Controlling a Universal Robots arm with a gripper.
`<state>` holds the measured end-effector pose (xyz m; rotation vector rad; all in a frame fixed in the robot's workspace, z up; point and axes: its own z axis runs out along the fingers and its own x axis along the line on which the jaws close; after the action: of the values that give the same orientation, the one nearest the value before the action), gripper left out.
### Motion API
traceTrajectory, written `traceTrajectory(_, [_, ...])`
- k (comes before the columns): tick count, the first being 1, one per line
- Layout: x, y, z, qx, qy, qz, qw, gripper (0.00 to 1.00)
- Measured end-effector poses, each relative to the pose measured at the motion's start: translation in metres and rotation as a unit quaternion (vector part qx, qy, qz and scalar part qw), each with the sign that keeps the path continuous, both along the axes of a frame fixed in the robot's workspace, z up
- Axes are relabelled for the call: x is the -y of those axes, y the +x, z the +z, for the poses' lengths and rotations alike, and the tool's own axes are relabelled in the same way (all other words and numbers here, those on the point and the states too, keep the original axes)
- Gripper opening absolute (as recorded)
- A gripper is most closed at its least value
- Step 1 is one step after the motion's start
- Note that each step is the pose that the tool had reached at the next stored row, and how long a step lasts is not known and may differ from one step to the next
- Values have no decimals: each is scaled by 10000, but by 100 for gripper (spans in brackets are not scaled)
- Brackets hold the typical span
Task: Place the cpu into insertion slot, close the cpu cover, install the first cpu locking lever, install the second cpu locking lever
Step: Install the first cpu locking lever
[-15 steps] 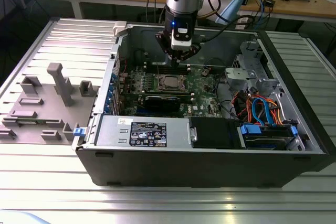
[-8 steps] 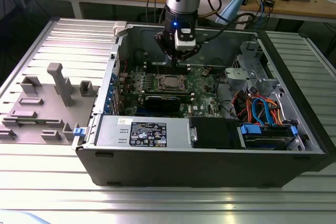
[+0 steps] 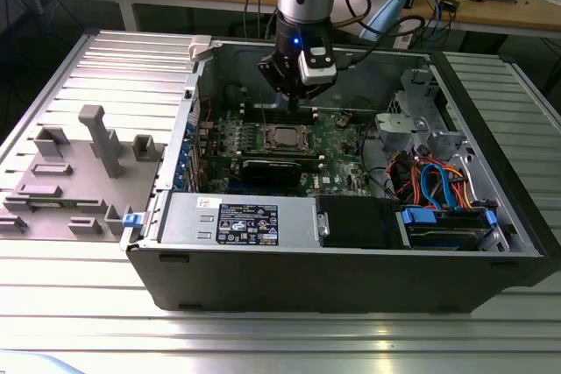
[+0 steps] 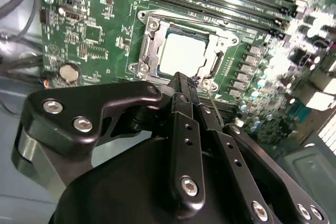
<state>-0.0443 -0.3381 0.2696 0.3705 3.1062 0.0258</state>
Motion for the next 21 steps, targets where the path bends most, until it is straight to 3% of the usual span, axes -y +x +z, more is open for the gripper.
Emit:
traceTrajectory(2, [0,0,-2,0,-1,381,9993,11])
traceTrajectory(3, [0,0,-3,0,0,578,9983,11])
traceTrajectory(4, [0,-1,-3,0,0,661,9978,11])
traceTrajectory(15, [0,-15,-3,0,0,707,9975,11])
traceTrajectory(17, [0,-16,-3,0,0,834,9965,11])
traceTrajectory(20, [0,-17,-4,0,0,1109,9938,11])
traceTrajectory(21, [0,-17,-4,0,0,1119,9937,11])
